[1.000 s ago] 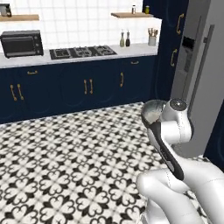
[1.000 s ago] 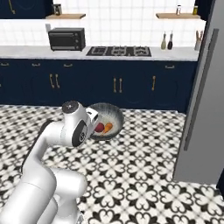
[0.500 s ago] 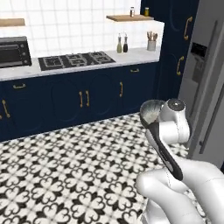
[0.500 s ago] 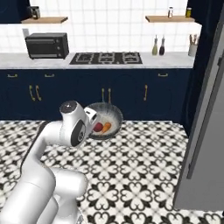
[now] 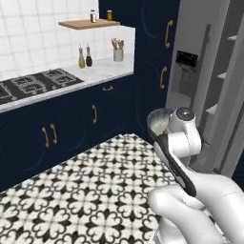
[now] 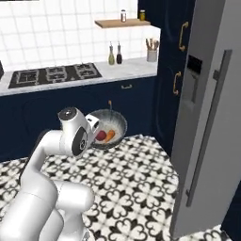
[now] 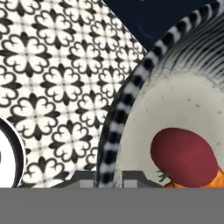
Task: Pick the chicken drumstick and tomato from their plates and place them in the bowl. Then put the bowl in the fridge.
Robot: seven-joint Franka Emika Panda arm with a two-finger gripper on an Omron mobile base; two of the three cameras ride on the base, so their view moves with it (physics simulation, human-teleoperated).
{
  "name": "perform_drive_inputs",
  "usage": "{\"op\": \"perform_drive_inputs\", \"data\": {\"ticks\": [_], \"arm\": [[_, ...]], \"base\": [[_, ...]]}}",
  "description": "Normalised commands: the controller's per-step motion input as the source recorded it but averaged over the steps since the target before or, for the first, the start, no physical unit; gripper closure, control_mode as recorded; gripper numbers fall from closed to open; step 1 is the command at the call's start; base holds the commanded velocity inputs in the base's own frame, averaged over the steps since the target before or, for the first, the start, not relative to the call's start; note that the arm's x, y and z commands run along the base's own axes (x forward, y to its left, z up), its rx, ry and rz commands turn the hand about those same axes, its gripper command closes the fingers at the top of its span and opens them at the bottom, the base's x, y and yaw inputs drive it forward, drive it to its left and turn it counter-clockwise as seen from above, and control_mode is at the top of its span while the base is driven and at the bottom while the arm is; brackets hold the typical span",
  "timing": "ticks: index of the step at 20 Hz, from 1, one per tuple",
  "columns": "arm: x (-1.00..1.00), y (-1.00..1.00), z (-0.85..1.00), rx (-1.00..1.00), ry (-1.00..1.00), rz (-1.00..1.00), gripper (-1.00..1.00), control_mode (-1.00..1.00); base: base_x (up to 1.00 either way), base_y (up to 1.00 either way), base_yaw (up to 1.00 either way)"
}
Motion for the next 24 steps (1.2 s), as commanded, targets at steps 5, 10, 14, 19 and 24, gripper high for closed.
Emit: {"op": "perform_drive_inputs", "data": {"ticks": [5,10,14,19,24], "arm": [[0.00,0.00,0.00,0.00,0.00,0.00,1.00,1.00],[0.00,0.00,0.00,0.00,0.00,0.00,1.00,1.00],[0.00,0.00,0.00,0.00,0.00,0.00,1.00,1.00],[0.00,0.00,0.00,0.00,0.00,0.00,1.00,1.00],[0.00,0.00,0.00,0.00,0.00,0.00,1.00,1.00]], "base": [[0.97,0.64,-0.66],[0.97,0.81,-0.68],[0.98,0.67,-0.68],[0.96,0.47,-0.60],[0.71,0.10,-0.58]]}}
